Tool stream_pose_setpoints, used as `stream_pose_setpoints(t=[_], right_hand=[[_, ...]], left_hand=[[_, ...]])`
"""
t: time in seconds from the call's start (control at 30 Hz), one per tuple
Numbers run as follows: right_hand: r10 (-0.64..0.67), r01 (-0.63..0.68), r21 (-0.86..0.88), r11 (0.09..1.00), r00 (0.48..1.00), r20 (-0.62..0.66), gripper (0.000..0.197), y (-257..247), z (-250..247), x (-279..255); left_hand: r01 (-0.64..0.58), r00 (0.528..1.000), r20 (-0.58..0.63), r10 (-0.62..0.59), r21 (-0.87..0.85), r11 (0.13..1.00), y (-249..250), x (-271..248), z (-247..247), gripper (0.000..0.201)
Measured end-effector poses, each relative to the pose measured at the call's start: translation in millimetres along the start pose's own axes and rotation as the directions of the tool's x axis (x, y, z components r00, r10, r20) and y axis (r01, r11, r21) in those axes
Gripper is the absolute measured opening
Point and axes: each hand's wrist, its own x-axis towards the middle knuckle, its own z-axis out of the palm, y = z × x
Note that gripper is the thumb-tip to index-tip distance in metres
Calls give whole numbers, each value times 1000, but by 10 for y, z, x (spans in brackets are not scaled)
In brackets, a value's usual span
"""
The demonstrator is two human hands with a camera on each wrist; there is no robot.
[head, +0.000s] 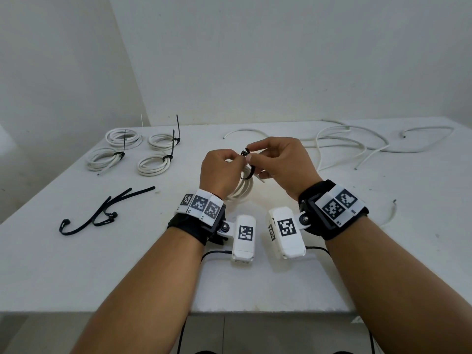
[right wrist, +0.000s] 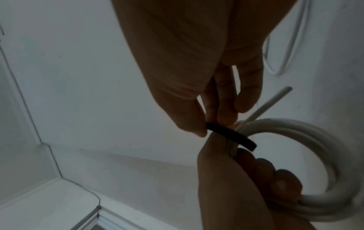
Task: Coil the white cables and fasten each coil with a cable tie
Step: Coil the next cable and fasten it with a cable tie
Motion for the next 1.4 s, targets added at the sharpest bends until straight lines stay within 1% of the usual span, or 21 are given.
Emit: stream_pose_setpoints(t=[0.13,0.23,0.47,0.57,0.63,0.73,0.8,0.9,0.93,1.0,1.07,1.17,1.23,1.3,1.33,1.4], right_hand=[[-51,42,-206,978,998,-37,5,33,-32,35],[-46,37,-281,959,999,-27,6,57,-66,44],[-54,54,-342,938,999,10,9,47,-77,36],[-60,63,-359,931,998,19,10,44,-81,35],[-61,61,-364,930,998,12,10,40,-93,38],[-50,46,-363,931,999,-2,10,41,-125,44],[-39,40,-359,932,999,11,10,43,-127,40],[-10,18,-303,953,1000,28,8,43,-114,37],[9,-3,-247,969,1000,24,7,45,-113,39],[65,-64,-104,993,998,4,14,48,-120,42],[125,-125,30,992,992,-2,20,48,-122,41],[179,-176,163,971,984,-4,20,24,-137,37],[189,-190,168,967,982,22,21,8,-154,33],[205,-215,111,970,974,97,24,-4,-149,23],[208,-222,94,971,969,135,24,-9,-136,14],[190,-213,130,968,967,167,22,-13,-120,10]], left_hand=[[22,1000,0,-22,9,1000,-21,18,-3,18],[28,1000,-1,-28,17,999,-18,16,2,15],[10,1000,10,-11,49,999,-21,15,11,17],[-17,1000,22,15,77,997,-34,9,17,16],[-44,998,45,41,81,996,-29,4,9,16],[-82,991,112,72,85,993,-6,-19,-2,15],[-101,987,135,89,84,991,0,-30,-6,14],[-132,983,144,117,99,986,8,-35,-18,16],[-151,980,144,135,106,983,10,-34,-23,16],[-202,971,155,182,124,971,21,-38,-33,17],[-272,951,191,243,147,951,35,-48,-37,19],[-363,920,227,321,180,914,54,-52,-39,20],[-372,919,202,337,168,913,52,-31,-47,19],[-354,931,151,333,148,923,27,-6,-70,18],[-347,933,146,328,141,927,14,3,-85,17],[-348,929,180,324,121,930,8,-2,-104,16]])
